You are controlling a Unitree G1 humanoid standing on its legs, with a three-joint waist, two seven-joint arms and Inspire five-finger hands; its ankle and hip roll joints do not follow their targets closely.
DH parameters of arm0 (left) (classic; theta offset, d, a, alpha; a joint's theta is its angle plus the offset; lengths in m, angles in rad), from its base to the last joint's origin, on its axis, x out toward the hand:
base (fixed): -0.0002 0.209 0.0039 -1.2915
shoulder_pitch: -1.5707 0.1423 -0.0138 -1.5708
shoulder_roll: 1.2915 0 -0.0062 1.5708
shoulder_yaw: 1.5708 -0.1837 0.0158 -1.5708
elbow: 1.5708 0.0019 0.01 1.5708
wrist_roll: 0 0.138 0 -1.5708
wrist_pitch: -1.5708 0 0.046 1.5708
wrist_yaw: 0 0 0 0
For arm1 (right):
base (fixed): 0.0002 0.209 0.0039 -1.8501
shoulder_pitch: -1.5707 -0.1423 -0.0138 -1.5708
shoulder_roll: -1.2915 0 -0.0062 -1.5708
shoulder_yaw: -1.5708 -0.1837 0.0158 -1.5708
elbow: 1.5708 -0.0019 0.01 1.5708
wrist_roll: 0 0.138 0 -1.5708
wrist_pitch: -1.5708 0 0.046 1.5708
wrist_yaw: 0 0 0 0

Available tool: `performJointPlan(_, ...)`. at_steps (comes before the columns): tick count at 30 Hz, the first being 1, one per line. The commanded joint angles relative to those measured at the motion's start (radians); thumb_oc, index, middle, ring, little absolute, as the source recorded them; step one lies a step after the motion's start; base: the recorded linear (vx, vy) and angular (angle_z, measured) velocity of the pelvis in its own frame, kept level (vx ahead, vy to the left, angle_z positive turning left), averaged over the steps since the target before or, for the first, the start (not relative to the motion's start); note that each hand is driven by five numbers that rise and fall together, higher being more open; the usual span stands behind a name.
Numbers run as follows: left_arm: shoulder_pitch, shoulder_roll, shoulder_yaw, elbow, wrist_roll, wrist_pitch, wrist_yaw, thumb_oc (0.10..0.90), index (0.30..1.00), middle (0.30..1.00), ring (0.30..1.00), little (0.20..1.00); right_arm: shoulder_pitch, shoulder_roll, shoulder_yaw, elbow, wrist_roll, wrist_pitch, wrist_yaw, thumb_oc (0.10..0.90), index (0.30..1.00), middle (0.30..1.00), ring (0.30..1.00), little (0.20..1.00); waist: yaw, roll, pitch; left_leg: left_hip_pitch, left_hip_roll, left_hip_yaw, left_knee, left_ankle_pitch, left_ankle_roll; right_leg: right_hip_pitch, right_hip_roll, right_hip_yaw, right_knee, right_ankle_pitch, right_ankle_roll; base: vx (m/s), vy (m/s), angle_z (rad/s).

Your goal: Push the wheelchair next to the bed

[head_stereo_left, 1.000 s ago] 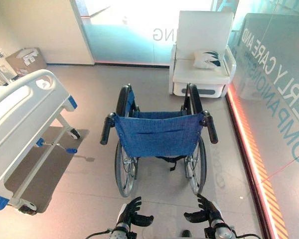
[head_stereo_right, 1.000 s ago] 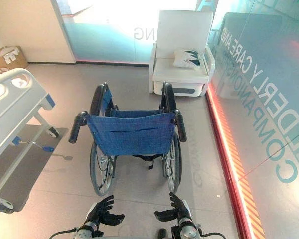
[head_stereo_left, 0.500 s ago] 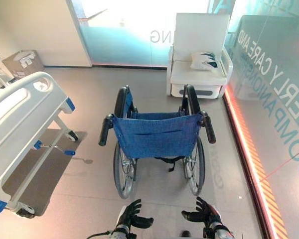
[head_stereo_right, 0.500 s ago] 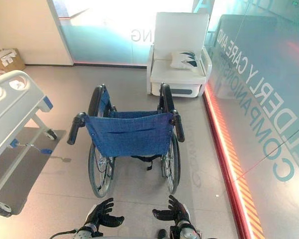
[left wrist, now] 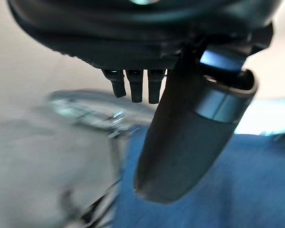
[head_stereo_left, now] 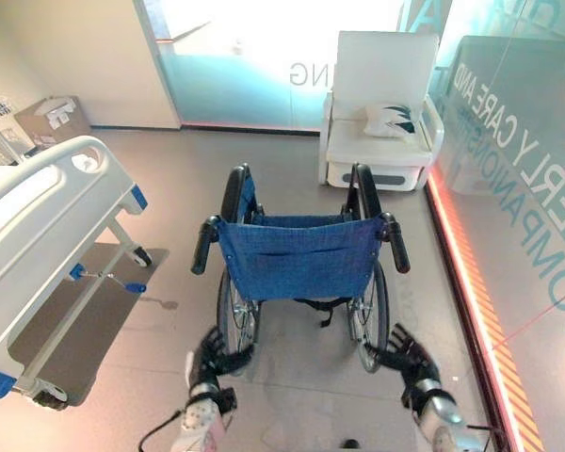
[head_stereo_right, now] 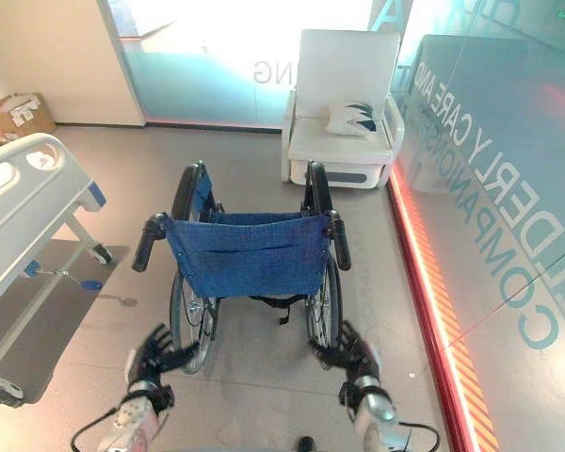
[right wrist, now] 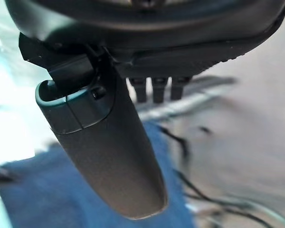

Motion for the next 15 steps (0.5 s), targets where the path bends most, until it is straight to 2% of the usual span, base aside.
performJointPlan(1, -0.152, 0.093, 0.041, -0.016, -0.008, -0.108, 0.08, 0.8, 0.9, 0.9, 0.9, 0.9, -0.149, -0.098, -0.09, -0.081, 0.049, -0.136, -0.075, 0.8, 0.9, 0.9, 0.9, 0.9, 0.012, -0.027, -0.014, -0.029, -0.012, -0.051, 0.005, -0.008, -0.031, 0.074, -0.012, -0.002, 0.008, -0.022, -0.006, 0.0, 0.0, 0.0)
performJointPlan(2, -0.158, 0.101, 0.048, -0.022, -0.006, -0.109, 0.085, 0.8, 0.9, 0.9, 0.9, 0.9, -0.155, -0.108, -0.096, -0.087, 0.047, -0.138, -0.08, 0.8, 0.9, 0.9, 0.9, 0.9, 0.012, -0.028, -0.015, -0.028, -0.012, -0.051, 0.005, -0.008, -0.032, 0.075, -0.011, -0.002, 0.008, -0.022, -0.005, 0.03, -0.007, 0.01)
performJointPlan(4, -0.203, 0.168, 0.088, -0.076, 0.019, -0.12, 0.122, 0.8, 0.9, 0.9, 0.9, 0.9, -0.199, -0.173, -0.14, -0.169, 0.054, -0.137, -0.119, 0.8, 0.9, 0.9, 0.9, 0.9, 0.009, -0.028, -0.026, -0.026, -0.013, -0.052, 0.005, -0.01, -0.031, 0.076, -0.011, 0.003, 0.008, -0.024, -0.005, 0.04, -0.003, 0.01)
performJointPlan(7, -0.237, 0.212, 0.097, -0.121, 0.04, -0.106, 0.147, 0.8, 0.9, 0.9, 0.9, 0.9, -0.233, -0.2, -0.15, -0.232, 0.014, -0.133, -0.173, 0.8, 0.9, 0.9, 0.9, 0.9, 0.006, -0.027, -0.03, -0.026, -0.014, -0.052, 0.005, -0.01, -0.031, 0.075, -0.011, 0.006, 0.008, -0.024, -0.003, 0.0, 0.0, 0.0)
performJointPlan(9, -0.268, 0.254, 0.1, -0.164, 0.087, -0.082, 0.189, 0.8, 0.9, 0.9, 0.9, 0.9, -0.267, -0.232, -0.146, -0.289, -0.074, -0.124, -0.263, 0.8, 0.9, 0.9, 0.9, 0.9, 0.003, -0.026, -0.034, -0.027, -0.014, -0.051, 0.005, -0.009, -0.032, 0.074, -0.011, 0.01, 0.008, -0.026, -0.002, 0.0, 0.0, 0.0)
performJointPlan(12, -0.309, 0.309, 0.091, -0.2, 0.128, -0.053, 0.226, 0.8, 0.9, 0.9, 0.9, 0.9, -0.314, -0.271, -0.137, -0.317, -0.112, -0.106, -0.311, 0.8, 0.9, 0.9, 0.9, 0.9, 0.002, -0.025, -0.037, -0.027, -0.015, -0.052, 0.005, -0.009, -0.031, 0.075, -0.011, 0.011, 0.008, -0.028, -0.001, 0.0, 0.0, 0.0)
performJointPlan(15, -0.359, 0.364, 0.081, -0.235, 0.152, -0.022, 0.214, 0.8, 0.9, 0.9, 0.9, 0.9, -0.368, -0.304, -0.118, -0.342, -0.118, -0.101, -0.321, 0.8, 0.9, 0.9, 0.9, 0.9, 0.005, -0.025, -0.041, -0.028, -0.015, -0.053, 0.005, -0.009, -0.033, 0.076, -0.011, 0.007, 0.008, -0.031, 0.001, 0.0, 0.0, 0.0)
